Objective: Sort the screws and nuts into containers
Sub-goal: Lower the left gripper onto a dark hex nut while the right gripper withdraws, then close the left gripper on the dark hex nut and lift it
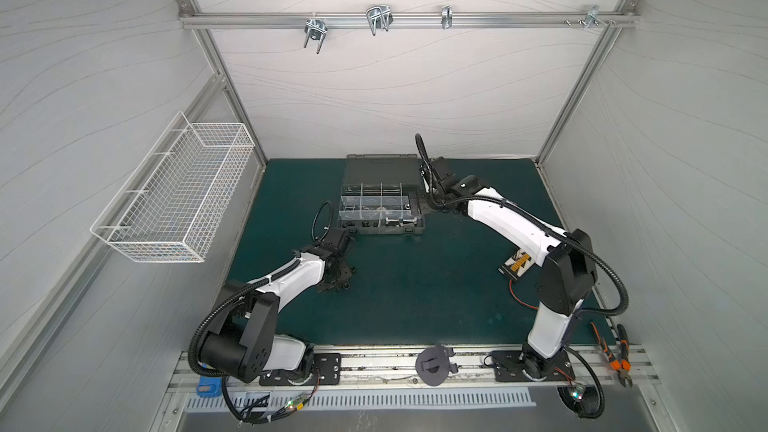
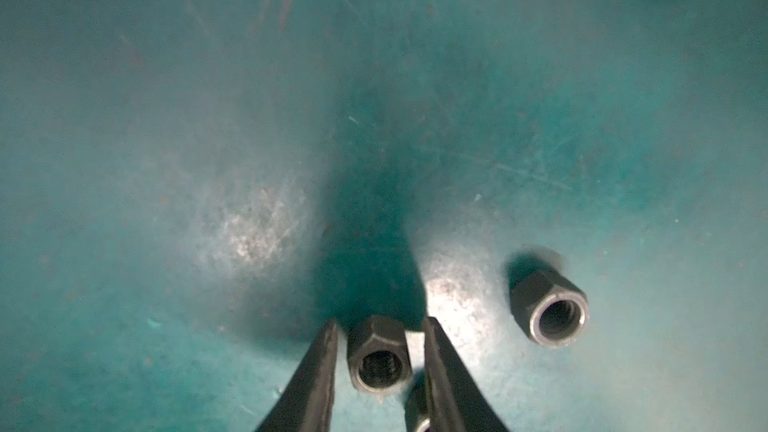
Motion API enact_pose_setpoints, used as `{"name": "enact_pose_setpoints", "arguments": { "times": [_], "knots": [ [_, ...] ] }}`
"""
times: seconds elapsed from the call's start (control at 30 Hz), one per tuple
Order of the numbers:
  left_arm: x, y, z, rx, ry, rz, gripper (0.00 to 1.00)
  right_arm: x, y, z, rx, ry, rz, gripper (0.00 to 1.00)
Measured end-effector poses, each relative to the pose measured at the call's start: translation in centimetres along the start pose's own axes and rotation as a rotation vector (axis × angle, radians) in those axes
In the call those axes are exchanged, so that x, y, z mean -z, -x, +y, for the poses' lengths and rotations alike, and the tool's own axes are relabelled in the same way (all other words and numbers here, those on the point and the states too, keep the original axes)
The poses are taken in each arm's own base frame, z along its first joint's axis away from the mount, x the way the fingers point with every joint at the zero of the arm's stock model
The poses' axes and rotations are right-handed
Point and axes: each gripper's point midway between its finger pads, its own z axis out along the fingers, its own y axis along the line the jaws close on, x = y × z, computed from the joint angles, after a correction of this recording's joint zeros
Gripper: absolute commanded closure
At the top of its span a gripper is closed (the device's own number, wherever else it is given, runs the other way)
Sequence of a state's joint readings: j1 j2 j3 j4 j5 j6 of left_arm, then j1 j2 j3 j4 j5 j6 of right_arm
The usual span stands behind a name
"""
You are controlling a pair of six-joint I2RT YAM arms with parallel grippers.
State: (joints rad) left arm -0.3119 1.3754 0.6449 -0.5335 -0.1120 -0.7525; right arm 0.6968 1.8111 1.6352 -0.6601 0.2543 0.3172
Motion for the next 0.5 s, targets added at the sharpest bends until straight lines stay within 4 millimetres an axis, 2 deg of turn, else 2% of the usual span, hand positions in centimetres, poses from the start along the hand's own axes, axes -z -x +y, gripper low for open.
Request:
{"name": "enact_pose_setpoints", "arguments": {
  "times": [0.5],
  "knots": [
    [-0.1, -0.1, 0.3, 0.015, 0.016, 0.004, 0.65, 0.9, 1.4, 0.3, 0.006, 0.01, -0.035, 0.01]
  ]
}}
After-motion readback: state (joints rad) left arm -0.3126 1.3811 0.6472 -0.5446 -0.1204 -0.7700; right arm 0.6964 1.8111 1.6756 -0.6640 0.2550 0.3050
